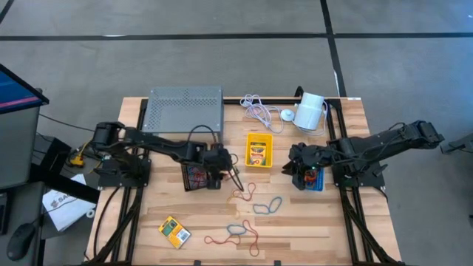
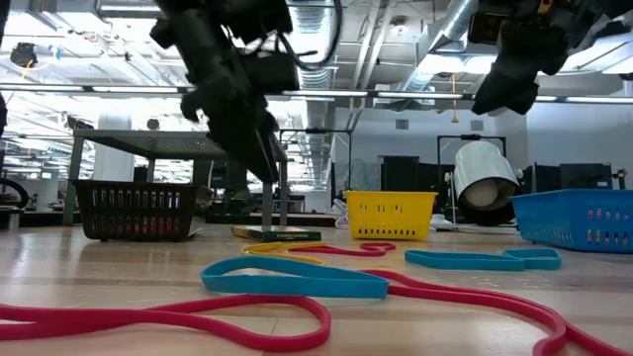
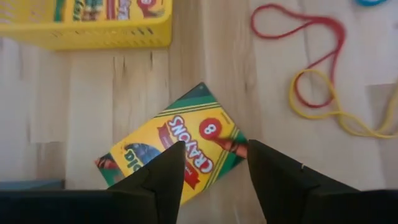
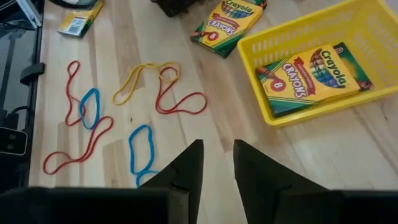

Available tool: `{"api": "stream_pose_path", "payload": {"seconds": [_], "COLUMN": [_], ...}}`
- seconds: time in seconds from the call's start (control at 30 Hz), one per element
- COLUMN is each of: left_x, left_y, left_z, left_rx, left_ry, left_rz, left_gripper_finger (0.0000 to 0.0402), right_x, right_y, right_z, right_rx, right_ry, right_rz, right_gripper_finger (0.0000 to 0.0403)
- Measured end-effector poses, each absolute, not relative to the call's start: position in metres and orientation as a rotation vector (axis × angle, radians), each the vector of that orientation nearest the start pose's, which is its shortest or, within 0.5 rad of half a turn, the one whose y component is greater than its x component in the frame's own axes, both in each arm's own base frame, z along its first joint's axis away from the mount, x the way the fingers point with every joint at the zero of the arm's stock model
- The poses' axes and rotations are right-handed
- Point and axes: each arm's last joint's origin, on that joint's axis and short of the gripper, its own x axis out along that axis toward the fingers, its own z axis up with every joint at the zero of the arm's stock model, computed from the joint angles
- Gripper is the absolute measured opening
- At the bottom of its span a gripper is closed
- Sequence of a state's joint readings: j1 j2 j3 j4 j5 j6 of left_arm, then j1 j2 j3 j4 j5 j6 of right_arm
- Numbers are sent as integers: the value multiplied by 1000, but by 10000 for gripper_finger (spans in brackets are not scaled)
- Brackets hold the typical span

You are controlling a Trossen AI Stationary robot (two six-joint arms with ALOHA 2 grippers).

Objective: Pick & Place Office Desk Supplies
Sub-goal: Put the yellow crayon box into the yellow bin

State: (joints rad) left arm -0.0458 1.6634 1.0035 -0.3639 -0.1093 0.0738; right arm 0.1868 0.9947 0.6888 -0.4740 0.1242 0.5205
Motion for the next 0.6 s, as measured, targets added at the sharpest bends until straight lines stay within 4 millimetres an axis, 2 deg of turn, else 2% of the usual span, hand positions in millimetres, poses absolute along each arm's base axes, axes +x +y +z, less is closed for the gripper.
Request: {"api": "stream_pose_path", "payload": {"seconds": [0.23, 0.6], "left_x": [343, 346], "left_y": [-14, -11], "left_z": [166, 163], "left_rx": [156, 182], "left_ry": [1072, 1079], "left_rz": [15, 62], "left_gripper_finger": [129, 78], "right_x": [193, 192], "right_y": [38, 42], "right_z": [240, 240], "right_rx": [383, 375], "right_ry": [772, 777], "right_rz": [-124, -103], "right_gripper_finger": [81, 81]}}
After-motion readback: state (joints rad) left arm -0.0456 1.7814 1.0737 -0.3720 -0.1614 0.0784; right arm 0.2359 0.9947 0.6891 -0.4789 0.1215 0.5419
